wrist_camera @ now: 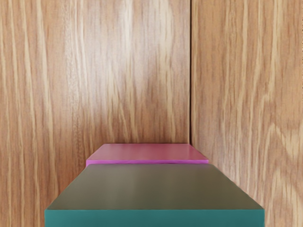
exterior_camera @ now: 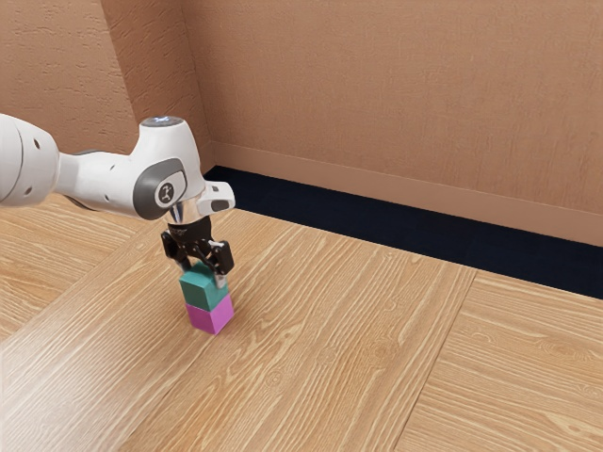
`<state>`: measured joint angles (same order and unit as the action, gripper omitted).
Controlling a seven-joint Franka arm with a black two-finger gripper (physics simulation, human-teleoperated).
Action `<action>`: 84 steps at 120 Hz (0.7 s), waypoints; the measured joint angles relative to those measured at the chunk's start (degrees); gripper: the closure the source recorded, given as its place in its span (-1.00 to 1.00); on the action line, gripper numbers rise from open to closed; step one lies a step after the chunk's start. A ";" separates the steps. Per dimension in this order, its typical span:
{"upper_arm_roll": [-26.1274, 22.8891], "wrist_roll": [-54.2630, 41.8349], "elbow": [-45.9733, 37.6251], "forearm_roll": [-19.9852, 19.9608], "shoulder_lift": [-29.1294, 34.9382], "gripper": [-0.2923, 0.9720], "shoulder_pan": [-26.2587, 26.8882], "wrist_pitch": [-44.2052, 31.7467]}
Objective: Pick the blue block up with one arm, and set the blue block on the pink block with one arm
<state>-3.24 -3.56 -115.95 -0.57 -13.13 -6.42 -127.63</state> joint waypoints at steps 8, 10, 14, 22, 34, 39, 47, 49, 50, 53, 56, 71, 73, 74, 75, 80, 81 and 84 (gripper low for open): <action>0.00 -0.10 0.00 -0.02 0.03 -0.46 0.00 0.01; -0.01 -0.13 0.00 -0.02 0.04 -0.46 0.00 0.01; 0.00 -0.17 0.00 -0.03 0.06 -0.47 0.00 0.01; 0.02 -0.27 -0.01 -0.04 0.71 -0.49 0.00 0.01; -0.01 -0.42 0.28 -0.41 9.27 -0.51 -0.02 1.50; -0.06 -0.49 0.52 -1.24 14.43 -0.51 -0.09 3.17; 0.02 -0.57 0.72 -2.34 18.28 -0.52 0.04 5.96; 0.06 -0.58 0.74 -2.50 18.76 -0.52 0.08 6.73; 0.07 -0.58 0.76 -2.57 18.94 -0.52 0.09 7.12; 0.10 -0.60 0.90 -2.75 19.36 -0.52 0.09 8.25; 0.12 -0.63 1.03 -2.87 19.63 -0.53 0.07 9.28; 0.73 -0.75 3.18 -2.72 20.15 -0.53 0.20 14.78; 0.88 -0.77 3.32 -2.64 20.28 -0.53 0.15 15.38; 0.94 -0.78 3.37 -2.60 20.35 -0.53 0.11 15.66; 0.99 -0.79 3.42 -2.57 20.40 -0.53 0.07 15.93; 1.16 -0.82 3.59 -2.33 20.62 -0.53 -0.08 17.14; 1.18 -0.83 3.60 -2.27 20.65 -0.53 -0.09 17.36; 1.23 -0.85 3.66 -2.09 20.72 -0.53 -0.10 17.95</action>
<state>-2.01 -4.41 -112.29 -2.66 7.59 -6.52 -109.69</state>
